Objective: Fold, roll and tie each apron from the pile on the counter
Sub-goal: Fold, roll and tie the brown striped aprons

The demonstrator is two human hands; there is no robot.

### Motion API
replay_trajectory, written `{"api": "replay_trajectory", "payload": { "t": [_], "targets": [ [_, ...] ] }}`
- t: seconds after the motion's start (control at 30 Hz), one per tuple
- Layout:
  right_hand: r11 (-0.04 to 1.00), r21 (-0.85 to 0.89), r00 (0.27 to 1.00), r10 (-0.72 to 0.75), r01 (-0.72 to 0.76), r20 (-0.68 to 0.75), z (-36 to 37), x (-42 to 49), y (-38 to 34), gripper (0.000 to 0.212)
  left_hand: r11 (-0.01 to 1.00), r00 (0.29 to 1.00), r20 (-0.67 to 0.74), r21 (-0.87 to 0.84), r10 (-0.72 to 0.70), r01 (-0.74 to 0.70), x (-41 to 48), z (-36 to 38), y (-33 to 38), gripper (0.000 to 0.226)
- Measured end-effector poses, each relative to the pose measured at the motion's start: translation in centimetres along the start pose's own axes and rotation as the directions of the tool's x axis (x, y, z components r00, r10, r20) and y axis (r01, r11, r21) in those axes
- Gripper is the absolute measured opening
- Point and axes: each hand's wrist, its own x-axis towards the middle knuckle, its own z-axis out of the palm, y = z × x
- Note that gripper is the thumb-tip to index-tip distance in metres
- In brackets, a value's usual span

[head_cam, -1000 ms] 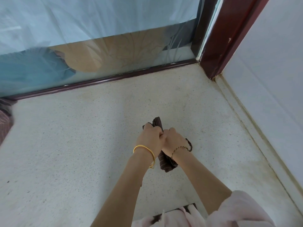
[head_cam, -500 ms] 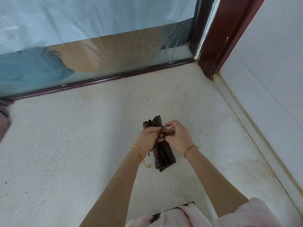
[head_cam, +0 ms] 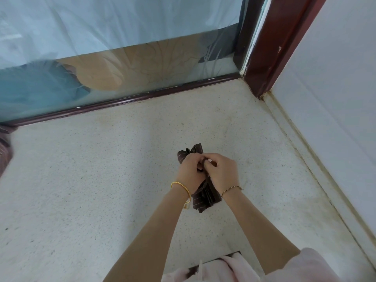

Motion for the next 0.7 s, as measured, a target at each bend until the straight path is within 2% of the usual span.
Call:
{"api": "replay_trajectory", "payload": {
  "t": [0.2,0.27,0.33,0.43,0.57,0.63,0.7],
  "targets": [
    [0.932,0.315,0.977,0.205,-0.178,-0.055,-0.1,-0.2,-0.3,0.025,0.994,0.986,-0.143,-0.047,0.091,-0.099,-0.6,1.0,-0.8,0.033],
    [0.869,0.429,0.955,0.294,-0.247,-0.045,0.0,-0.2,-0.2,0.026,0.987,0.986,-0.158,-0.139,0.055,-0.078,-0.8,1.1,-1.0,0.026],
    [0.753,0.566,0.909,0.417,-0.336,-0.015,0.0,0.0,0.0,0.027,0.946,0.986,-0.161,-0.325,-0.052,-0.003,-1.1,0.9,-1.2,0.021],
    [0.53,0.713,0.814,0.573,-0.459,0.099,0.1,0.1,0.6,0.033,0.815,0.968,-0.151,-0.574,-0.199,0.078,-2.0,0.9,-1.9,0.018],
    [0.281,0.781,0.687,0.684,-0.558,0.245,0.4,0.3,1.2,0.036,0.582,0.917,-0.11,-0.8,-0.383,0.147,-3.1,1.6,-3.5,0.012],
    [0.209,0.777,0.641,0.707,-0.594,0.3,0.4,0.4,1.4,0.035,0.39,0.889,-0.057,-0.91,-0.454,0.141,-3.4,1.7,-4.0,0.013],
    [0.144,0.774,0.601,0.721,-0.617,0.345,0.4,0.5,1.7,0.033,0.149,0.857,0.041,-0.979,-0.514,0.137,-3.3,1.3,-4.4,0.013]
  ]
}}
